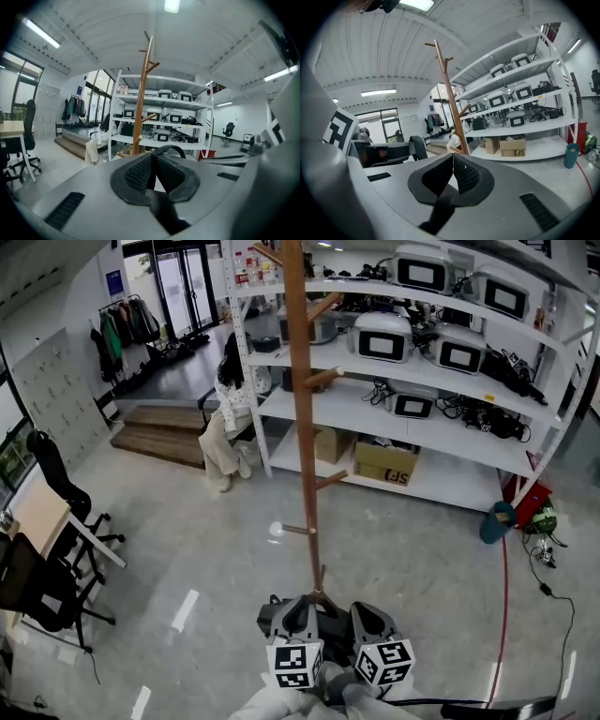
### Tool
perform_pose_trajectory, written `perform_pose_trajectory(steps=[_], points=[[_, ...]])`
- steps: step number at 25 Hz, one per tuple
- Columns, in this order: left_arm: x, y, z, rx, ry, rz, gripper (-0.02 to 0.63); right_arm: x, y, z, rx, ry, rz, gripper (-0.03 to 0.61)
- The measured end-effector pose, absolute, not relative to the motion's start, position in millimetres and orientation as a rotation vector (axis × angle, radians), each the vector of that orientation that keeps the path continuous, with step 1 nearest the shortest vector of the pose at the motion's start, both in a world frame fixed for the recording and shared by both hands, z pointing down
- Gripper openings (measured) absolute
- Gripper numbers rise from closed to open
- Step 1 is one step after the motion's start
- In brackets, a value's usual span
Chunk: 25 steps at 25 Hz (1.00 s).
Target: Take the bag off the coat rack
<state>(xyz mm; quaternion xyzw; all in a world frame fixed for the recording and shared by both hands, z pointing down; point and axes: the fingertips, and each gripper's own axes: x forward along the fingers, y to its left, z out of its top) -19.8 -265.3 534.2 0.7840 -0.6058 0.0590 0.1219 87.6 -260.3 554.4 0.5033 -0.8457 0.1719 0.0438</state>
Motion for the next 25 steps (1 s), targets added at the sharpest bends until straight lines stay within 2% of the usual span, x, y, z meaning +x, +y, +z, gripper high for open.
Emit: perform_pose_trajectory(steps=[17,25], points=[[-34,-222,527,2.310,-1.757,0.114,0.026,68,-220,552,1.572,-2.590,0.495,0.012],[-39,-209,512,2.323,-1.753,0.083,0.026,55,-195,532,1.591,-2.597,0.374,0.012]])
